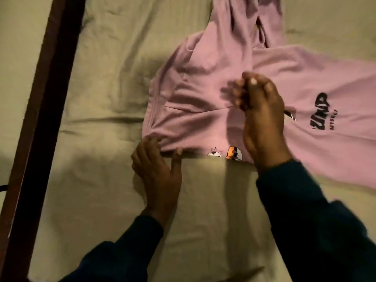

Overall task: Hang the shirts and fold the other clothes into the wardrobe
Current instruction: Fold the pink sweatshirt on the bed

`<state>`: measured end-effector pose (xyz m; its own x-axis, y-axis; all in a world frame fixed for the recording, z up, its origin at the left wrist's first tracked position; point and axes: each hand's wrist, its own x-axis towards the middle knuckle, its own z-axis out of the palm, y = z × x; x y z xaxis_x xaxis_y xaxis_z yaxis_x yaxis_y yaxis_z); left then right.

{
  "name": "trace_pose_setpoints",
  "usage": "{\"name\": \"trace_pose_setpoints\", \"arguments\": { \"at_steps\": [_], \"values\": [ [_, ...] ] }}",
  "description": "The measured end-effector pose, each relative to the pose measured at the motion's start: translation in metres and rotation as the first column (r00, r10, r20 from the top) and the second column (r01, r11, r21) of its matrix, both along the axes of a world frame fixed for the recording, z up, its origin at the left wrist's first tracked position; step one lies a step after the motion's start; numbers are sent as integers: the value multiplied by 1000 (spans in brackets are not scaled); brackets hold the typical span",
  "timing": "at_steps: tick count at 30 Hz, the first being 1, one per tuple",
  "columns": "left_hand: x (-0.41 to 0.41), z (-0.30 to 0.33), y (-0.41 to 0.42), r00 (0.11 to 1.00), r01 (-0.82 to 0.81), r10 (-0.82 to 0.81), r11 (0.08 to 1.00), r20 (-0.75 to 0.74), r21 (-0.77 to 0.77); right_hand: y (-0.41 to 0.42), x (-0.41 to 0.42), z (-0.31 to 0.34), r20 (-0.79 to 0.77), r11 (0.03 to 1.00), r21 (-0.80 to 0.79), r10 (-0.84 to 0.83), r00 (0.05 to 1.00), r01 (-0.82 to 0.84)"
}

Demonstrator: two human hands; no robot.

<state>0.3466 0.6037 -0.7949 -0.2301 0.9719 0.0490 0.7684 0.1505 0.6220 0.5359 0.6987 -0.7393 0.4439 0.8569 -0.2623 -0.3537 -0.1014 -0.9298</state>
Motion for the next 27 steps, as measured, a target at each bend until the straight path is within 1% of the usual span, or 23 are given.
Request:
{"name": "trace_pose_setpoints", "arguments": {
  "at_steps": [1, 2, 4, 5, 6, 7, 8, 9, 10, 12, 14, 15, 16, 17, 18, 19, 20, 21, 22, 23, 24, 25, 27],
  "values": [
    [2, 1, 7, 997, -69, 69, 998, 22, -8, -20, 0, -12, 196, 996, -75, 55, 979, -40],
    [4, 4, 15, 994, -106, 106, 994, 8, -25, -40, -2, -24, 328, 986, -139, 135, 935, -94],
    [4, 2, 24, 987, -157, 154, 986, -46, -60, -74, -3, -43, 467, 962, -188, 264, 844, -197],
    [4, 2, 28, 982, -180, 176, 982, -64, -65, -85, -3, -49, 585, 950, -198, 313, 748, -243],
    [3, 3, 31, 976, -208, 202, 975, -80, -80, -92, -2, -54, 725, 937, -204, 340, 599, -285],
    [3, 4, 32, 971, -229, 220, 968, -93, -102, -96, -2, -57, 833, 916, -223, 357, 423, -335],
    [2, 4, 33, 967, -242, 228, 962, -113, -126, -100, -1, -60, 889, 898, -258, 365, 276, -357],
    [0, 5, 34, 967, -242, 226, 960, -118, -141, -102, -2, -61, 900, 877, -317, 399, 178, -360],
    [-4, 6, 34, 969, -237, 223, 960, -104, -148, -104, -4, -61, 896, 864, -367, 428, 120, -344],
    [-14, 7, 36, 973, -228, 231, 968, 20, -104, -104, -5, -64, 893, 852, -415, 449, 36, -318],
    [-24, 11, 36, 967, -208, 212, 977, 143, -47, -104, -6, -65, 911, 858, -397, 412, -24, -327],
    [-29, 13, 35, 967, -190, 191, 982, 166, -24, -105, -6, -65, 919, 863, -380, 393, -32, -332],
    [-33, 15, 35, 966, -178, 178, 984, 190, -15, -108, -5, -64, 926, 869, -361, 377, -21, -337],
    [-36, 16, 34, 959, -181, 182, 983, 219, -23, -113, -3, -63, 932, 877, -337, 363, 12, -341],
    [-39, 16, 34, 948, -193, 199, 980, 248, -48, -117, 0, -61, 933, 890, -312, 353, 69, -331],
    [-40, 16, 33, 938, -210, 224, 974, 263, -81, -122, 3, -59, 926, 906, -291, 347, 146, -307],
    [-41, 16, 32, 940, -225, 241, 970, 242, -92, -126, 8, -57, 918, 927, -265, 327, 226, -265],
    [-37, 15, 30, 957, -226, 235, 972, 167, -71, -130, 15, -55, 916, 951, -232, 284, 283, -205],
    [-29, 16, 28, 977, -203, 204, 979, 69, -19, -134, 24, -55, 925, 971, -198, 230, 302, -132],
    [-15, 18, 23, 989, -147, 148, 988, -14, 42, -137, 36, -56, 936, 983, -171, 183, 300, -64],
    [2, 20, 17, 997, -47, 52, 994, -50, 96, -139, 48, -59, 944, 988, -153, 149, 295, -10],
    [23, 20, 12, 996, 80, -76, 989, -36, 123, -140, 59, -62, 948, 989, -148, 136, 286, 20],
    [66, 12, 0, 942, 336, -337, 939, 0, 78, -140, 70, -67, 952, 983, -183, 179, 248, -4]
  ]
}}
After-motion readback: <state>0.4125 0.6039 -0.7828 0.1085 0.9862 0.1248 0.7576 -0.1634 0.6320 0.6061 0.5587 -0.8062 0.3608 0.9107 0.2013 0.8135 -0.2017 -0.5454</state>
